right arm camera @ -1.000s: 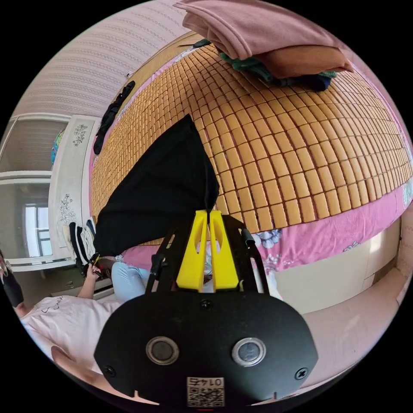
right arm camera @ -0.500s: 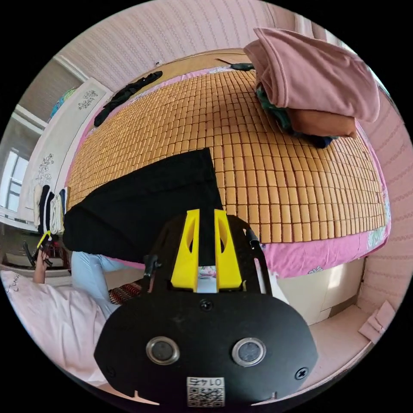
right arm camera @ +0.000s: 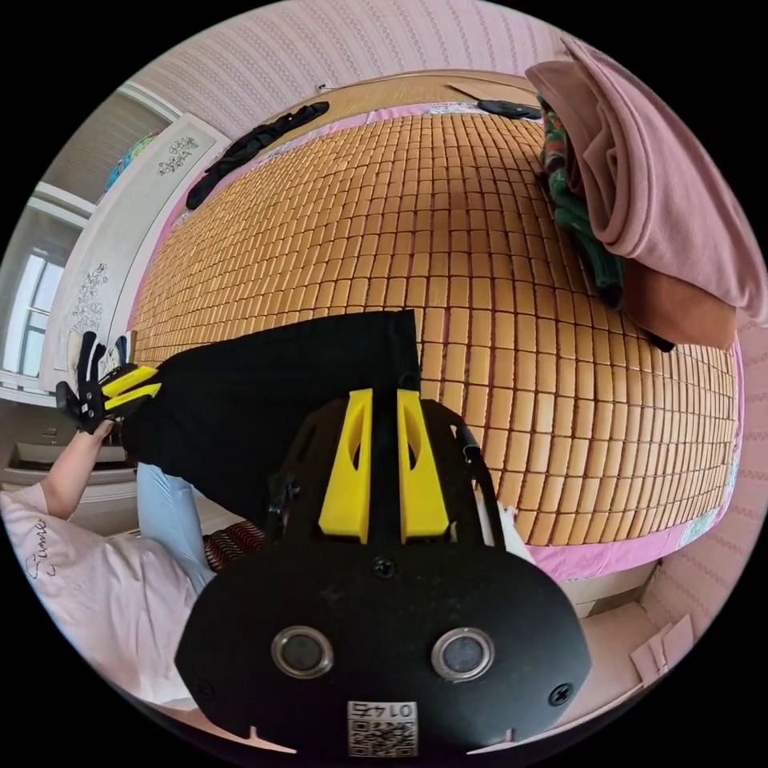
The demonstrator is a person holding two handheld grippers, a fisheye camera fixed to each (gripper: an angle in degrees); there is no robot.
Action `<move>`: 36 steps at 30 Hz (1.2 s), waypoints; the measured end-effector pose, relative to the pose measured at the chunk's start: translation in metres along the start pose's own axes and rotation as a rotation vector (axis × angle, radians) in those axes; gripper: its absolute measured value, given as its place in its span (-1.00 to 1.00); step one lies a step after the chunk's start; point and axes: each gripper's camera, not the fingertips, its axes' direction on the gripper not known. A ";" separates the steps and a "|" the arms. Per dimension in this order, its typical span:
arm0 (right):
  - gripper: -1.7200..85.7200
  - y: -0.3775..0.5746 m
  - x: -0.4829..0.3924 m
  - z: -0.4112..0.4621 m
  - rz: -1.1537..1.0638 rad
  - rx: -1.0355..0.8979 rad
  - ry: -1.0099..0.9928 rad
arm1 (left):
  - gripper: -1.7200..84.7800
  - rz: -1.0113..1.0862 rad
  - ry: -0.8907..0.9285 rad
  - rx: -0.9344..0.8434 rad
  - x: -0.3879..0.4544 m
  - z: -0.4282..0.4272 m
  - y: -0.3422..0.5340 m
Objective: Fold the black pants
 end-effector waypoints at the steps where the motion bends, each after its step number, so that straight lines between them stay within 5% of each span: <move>1: -0.76 -0.002 0.002 -0.002 0.013 0.013 0.000 | -0.79 0.008 0.008 -0.016 -0.001 0.006 -0.006; 7: -0.85 -0.017 0.022 0.030 0.078 -0.093 -0.079 | -0.78 -0.048 0.133 -0.195 -0.009 0.070 -0.036; 13: -0.94 0.004 0.025 -0.012 0.051 0.073 -0.192 | -0.97 -0.070 0.148 -0.147 -0.015 0.064 -0.047; 22: -0.95 -0.027 0.015 -0.027 0.047 0.072 -0.176 | -0.98 -0.225 0.151 0.064 -0.049 0.006 -0.049; 29: -0.88 -0.028 0.029 0.015 0.198 0.032 -0.141 | -0.98 -0.334 0.165 -0.171 -0.069 0.089 -0.059; 36: -0.76 0.064 0.024 -0.003 0.302 0.047 0.026 | -0.98 -0.349 0.152 -0.098 -0.072 0.090 -0.054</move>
